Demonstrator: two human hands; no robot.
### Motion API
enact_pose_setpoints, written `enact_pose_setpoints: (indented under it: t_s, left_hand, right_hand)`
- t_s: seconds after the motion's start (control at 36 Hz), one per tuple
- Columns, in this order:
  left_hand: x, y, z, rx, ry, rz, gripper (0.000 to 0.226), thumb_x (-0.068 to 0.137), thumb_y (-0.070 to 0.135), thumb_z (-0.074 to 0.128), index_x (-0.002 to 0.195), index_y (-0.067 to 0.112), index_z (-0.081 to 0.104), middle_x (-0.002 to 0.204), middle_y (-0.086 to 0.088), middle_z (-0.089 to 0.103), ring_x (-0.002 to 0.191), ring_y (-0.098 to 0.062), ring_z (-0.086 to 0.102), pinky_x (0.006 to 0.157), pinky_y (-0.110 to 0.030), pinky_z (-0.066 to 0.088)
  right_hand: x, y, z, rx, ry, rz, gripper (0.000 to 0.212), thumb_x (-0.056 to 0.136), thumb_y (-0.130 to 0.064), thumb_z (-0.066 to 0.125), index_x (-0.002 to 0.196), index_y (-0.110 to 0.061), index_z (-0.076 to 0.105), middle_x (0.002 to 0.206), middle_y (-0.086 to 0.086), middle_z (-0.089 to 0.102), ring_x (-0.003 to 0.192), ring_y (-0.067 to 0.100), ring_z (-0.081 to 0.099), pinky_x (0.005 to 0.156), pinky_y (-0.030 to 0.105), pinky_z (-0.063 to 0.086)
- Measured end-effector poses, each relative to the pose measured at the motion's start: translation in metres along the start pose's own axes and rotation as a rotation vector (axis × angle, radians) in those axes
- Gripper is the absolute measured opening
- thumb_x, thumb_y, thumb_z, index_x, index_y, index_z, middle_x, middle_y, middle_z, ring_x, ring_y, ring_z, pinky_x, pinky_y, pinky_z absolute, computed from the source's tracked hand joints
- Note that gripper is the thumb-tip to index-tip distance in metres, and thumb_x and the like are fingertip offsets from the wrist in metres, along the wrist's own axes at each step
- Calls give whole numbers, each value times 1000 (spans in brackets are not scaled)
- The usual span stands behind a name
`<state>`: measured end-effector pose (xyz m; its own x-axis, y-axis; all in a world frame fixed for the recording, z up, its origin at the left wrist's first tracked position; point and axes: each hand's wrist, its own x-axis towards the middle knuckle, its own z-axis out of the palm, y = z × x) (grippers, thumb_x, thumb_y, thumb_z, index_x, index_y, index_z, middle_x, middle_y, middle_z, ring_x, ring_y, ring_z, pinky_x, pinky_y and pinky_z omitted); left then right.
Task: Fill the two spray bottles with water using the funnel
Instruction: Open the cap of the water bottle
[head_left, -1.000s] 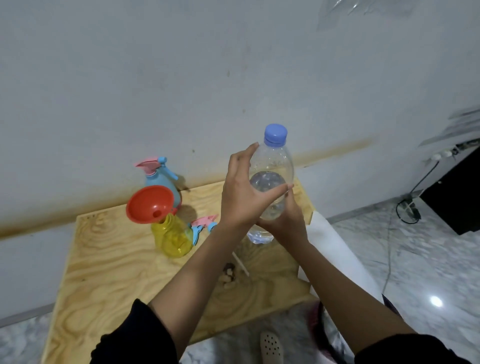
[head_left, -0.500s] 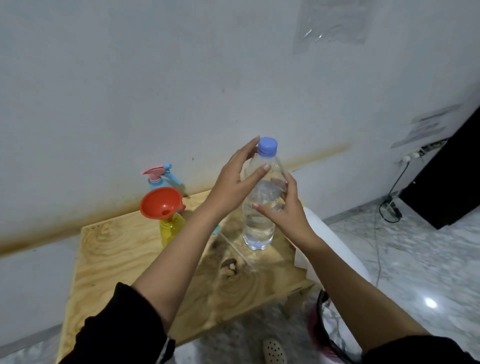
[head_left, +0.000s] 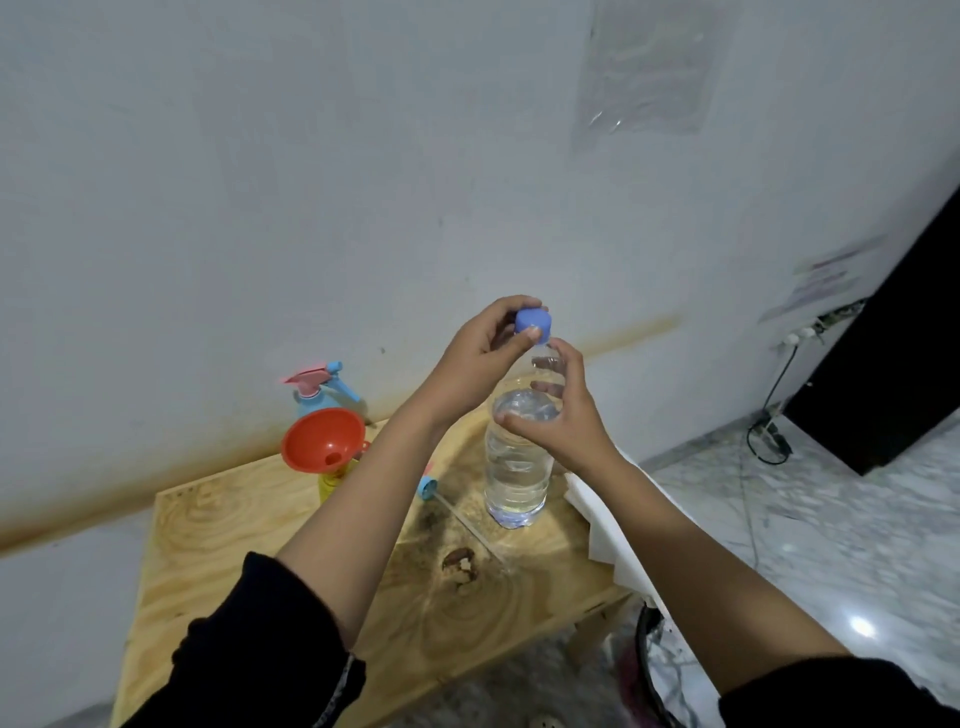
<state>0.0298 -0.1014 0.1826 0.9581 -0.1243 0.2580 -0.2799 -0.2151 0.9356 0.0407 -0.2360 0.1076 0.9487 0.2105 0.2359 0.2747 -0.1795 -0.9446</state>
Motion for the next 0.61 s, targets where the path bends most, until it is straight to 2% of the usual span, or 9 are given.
enact_pose_setpoints:
  t_s: [0.06,0.14,0.22,0.28,0.36,0.47,0.53,0.61]
  left_hand:
    - [2,2,0,-12,-25,-12,29,96,12,52,126,13,51,128,-3,58,118,-9,55,101,-21,42]
    - [3,1,2,-10,15,-15,34,95,13,54,129,11,52,126,-3,59,115,-8,56,97,-15,43]
    - [1,1,7,-4,85,-16,36,94,12,56,130,10,53,128,-3,58,113,-7,56,94,-12,42]
    - [-1,0,11,1,132,-19,38,93,12,58,130,9,53,129,-3,58,114,-8,56,98,-16,42]
    - [-6,3,19,17,248,-12,38,91,13,61,128,10,56,123,-2,61,114,-11,57,101,-24,44]
    - [-11,7,33,34,448,-24,38,86,16,69,123,11,61,115,3,65,108,-8,60,95,-19,45]
    - [-11,9,30,-7,417,-34,36,83,16,72,118,12,64,110,6,66,104,-6,61,94,-19,46]
    - [-6,11,10,-86,148,-49,33,87,13,67,119,11,61,110,2,65,98,-4,62,91,-19,47]
  right_hand:
    - [1,0,-3,14,-24,5,91,63,-21,86,128,-42,25,132,-2,40,115,15,52,85,20,47]
    - [2,-1,-4,22,-40,18,92,59,-29,84,128,-44,26,133,-2,41,113,10,53,82,16,46]
    - [2,0,-3,14,-25,11,89,63,-17,85,124,-49,27,133,0,41,113,15,53,83,20,47]
    - [1,-1,-1,10,-1,-6,89,63,-15,85,117,-55,27,132,-1,42,113,15,54,83,21,47]
    - [-2,-3,3,16,27,-17,88,60,-17,85,116,-54,28,131,0,43,112,16,55,83,22,49]
    - [-4,-5,7,50,38,-17,87,52,-31,80,120,-52,30,130,-2,44,115,16,53,87,29,52]
    - [-5,-4,5,51,36,-23,87,55,-27,80,123,-48,30,130,-4,44,116,14,52,90,27,50]
    - [-5,-3,0,47,-15,-2,86,56,-23,80,120,-51,30,129,-7,43,115,12,53,91,29,50]
